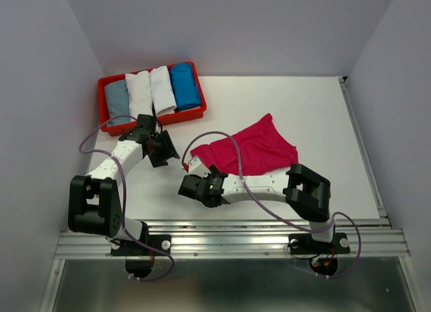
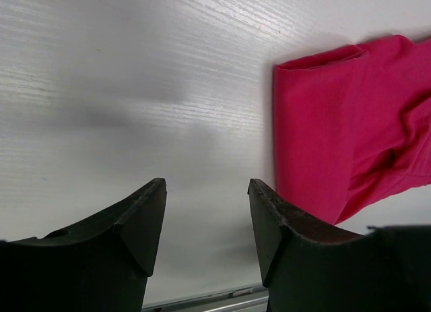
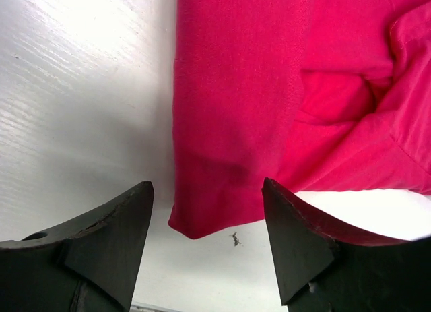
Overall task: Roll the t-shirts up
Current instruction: Roll the T-shirt to the center of the board.
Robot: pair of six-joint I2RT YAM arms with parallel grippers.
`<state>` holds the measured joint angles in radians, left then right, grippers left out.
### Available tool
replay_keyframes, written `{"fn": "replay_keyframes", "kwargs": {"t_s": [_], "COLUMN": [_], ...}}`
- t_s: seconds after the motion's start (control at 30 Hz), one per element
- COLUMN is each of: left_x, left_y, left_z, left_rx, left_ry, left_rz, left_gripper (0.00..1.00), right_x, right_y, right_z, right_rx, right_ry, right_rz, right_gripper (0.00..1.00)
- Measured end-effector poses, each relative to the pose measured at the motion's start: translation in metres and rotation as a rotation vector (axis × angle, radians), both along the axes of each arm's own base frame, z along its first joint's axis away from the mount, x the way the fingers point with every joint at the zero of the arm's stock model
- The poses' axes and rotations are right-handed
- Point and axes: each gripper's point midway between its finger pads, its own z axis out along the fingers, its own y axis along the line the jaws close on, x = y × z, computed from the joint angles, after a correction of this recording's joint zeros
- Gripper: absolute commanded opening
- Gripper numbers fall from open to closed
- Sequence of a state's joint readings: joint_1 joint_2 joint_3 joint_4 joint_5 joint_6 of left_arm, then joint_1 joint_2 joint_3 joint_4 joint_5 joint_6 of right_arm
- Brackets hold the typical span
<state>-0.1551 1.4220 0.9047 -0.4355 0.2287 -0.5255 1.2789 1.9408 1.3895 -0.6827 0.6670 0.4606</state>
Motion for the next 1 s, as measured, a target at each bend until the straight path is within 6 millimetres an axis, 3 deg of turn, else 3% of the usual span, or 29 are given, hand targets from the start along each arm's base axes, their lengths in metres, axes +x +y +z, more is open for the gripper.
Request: {"fn": "replay_keyframes", "kwargs": {"t_s": [0.23, 0.37, 0.47, 0.5, 0.6, 0.7, 0.9, 1.0], "left_x": [-0.003, -0.004, -0.005, -0.006, -0.011, -0.015, -0.023, -0.031], "left_y": [0.000, 0.000, -0.001, 0.000, 0.000, 0.000, -0.009, -0.018], "left_z": [-0.002, -0.001, -0.003, -0.004, -0.007, -0.009, -0.012, -0.015], "left_rx": [-0.004, -0.007, -0.009, -0.008, -0.007, -0.010, -0.062, -0.091], "left_ry": [0.008, 0.006, 0.007, 0.010, 0.019, 0.021, 0.012, 0.016], "left_rz": [0.005, 0.004, 0.003, 0.003, 0.003, 0.001, -0.019, -0.035], "left_gripper": [0.63, 0.63, 0.64, 0.67, 0.67, 0.70, 0.88, 0.90], "right_x": [0.004, 0.009, 0.011, 0.012, 0.013, 0.015, 0.012, 0.010], "right_y": [-0.007, -0.013, -0.016, -0.017, -0.018, -0.019, -0.019, -0.020], "right_z": [-0.015, -0.020, -0.022, -0.023, -0.026, -0.026, -0.025, -0.025], "right_rx": [-0.071, -0.100, -0.100, -0.102, -0.097, -0.090, -0.035, 0.029], "right_ry": [-0.030, -0.068, -0.091, -0.099, -0.107, -0.123, -0.123, -0.099], "right_rz": [0.003, -0.015, -0.027, -0.033, -0.043, -0.051, -0.053, -0.061], "right_gripper": [0.66, 0.57, 0.43, 0.32, 0.12, 0.01, 0.01, 0.01]}}
